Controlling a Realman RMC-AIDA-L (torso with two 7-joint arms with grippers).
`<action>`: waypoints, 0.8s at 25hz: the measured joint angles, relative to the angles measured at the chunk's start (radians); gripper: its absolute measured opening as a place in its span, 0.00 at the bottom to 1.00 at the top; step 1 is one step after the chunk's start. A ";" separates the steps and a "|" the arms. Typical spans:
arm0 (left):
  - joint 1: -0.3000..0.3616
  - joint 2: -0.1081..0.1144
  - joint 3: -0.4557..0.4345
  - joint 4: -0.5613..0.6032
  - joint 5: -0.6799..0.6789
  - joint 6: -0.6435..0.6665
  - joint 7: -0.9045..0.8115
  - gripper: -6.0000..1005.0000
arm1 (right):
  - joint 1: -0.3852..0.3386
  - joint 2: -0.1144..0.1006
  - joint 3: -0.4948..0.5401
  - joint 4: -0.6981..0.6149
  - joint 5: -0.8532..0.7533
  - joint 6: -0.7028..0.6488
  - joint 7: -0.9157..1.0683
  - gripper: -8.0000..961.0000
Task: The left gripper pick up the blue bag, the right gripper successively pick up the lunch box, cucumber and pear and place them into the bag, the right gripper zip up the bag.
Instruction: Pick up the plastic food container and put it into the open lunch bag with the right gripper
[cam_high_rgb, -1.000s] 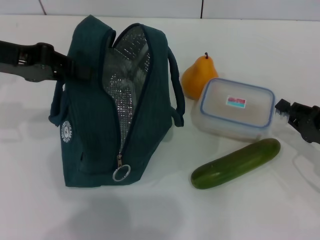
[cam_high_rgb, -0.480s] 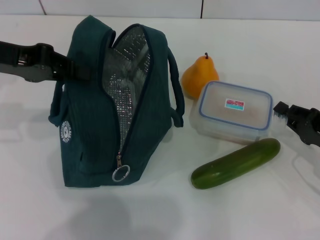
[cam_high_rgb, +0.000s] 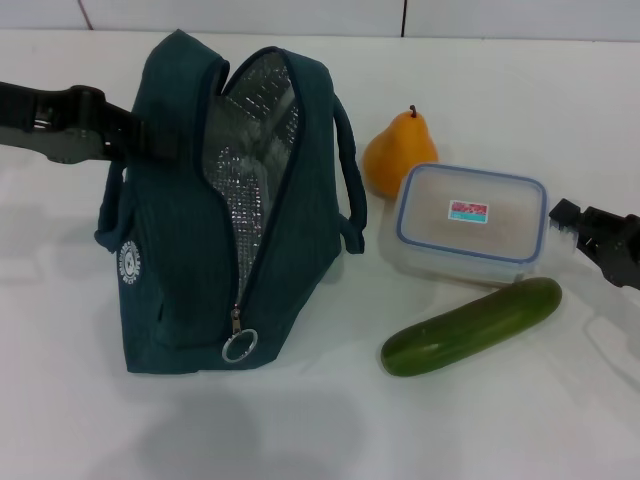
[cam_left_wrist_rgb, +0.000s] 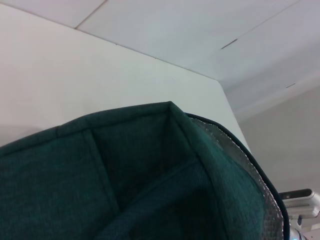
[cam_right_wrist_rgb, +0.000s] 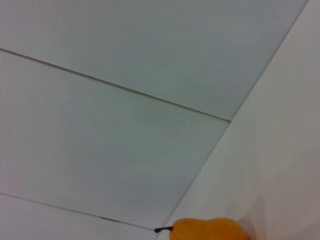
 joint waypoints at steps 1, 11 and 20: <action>0.000 0.000 0.000 0.000 0.000 0.000 0.000 0.05 | -0.001 0.000 0.000 0.000 0.001 -0.002 -0.001 0.11; 0.000 0.001 0.000 0.000 0.000 0.000 0.002 0.05 | -0.023 0.009 0.016 -0.028 0.014 -0.012 -0.007 0.11; 0.000 0.001 0.000 0.000 0.000 0.000 0.004 0.05 | -0.024 0.012 0.018 -0.028 0.047 -0.060 -0.007 0.11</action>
